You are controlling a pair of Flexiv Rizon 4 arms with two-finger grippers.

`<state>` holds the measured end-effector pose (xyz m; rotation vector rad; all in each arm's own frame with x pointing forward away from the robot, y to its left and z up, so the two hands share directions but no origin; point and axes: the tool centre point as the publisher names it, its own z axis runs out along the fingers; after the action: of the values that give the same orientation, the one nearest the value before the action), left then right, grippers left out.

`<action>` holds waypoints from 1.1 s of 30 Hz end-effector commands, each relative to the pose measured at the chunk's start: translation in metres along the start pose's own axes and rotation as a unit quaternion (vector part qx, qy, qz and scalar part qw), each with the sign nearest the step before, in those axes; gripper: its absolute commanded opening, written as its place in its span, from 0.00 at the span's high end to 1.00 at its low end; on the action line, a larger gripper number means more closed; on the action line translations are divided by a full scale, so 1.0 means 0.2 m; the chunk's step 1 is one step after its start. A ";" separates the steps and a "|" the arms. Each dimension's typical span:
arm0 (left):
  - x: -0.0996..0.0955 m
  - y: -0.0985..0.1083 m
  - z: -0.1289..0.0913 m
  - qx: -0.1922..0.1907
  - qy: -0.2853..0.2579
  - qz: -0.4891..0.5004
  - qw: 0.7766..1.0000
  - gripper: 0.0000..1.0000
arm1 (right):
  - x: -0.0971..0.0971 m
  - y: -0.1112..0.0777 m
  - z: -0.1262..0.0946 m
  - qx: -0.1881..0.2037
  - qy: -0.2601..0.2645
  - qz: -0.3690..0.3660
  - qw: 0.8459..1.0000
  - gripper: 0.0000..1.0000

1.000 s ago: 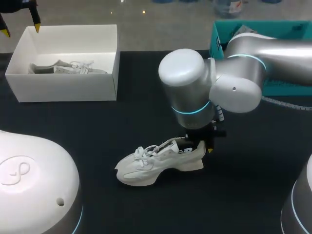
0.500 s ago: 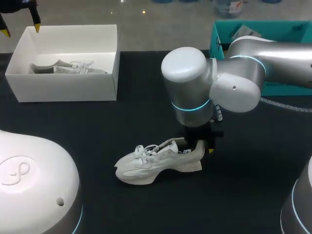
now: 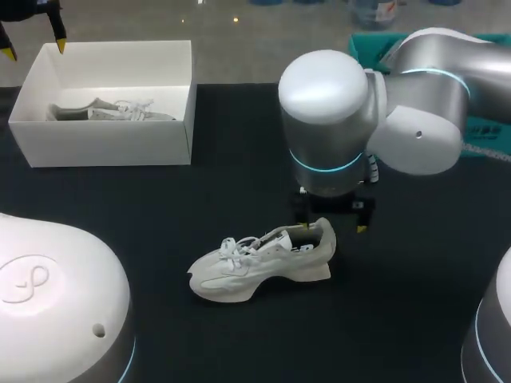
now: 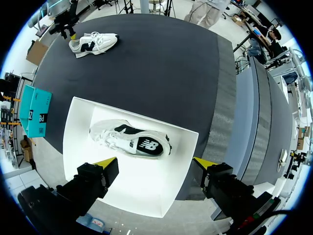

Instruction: Take the shoe out of the shoebox, open the shoe tongue, remove and reinsert the insole, then place the shoe into the shoebox

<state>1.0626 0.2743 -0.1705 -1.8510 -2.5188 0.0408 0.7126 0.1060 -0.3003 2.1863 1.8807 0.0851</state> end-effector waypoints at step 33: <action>0.00 0.00 0.00 0.000 0.002 0.000 1.000 0.00 | -0.37 -0.05 -0.12 -0.138 0.429 -0.495 0.743 0.00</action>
<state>1.0626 0.2744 -0.1705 -1.8510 -2.5188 0.0408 0.6856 0.0553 -0.2647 1.1776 2.6130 0.4194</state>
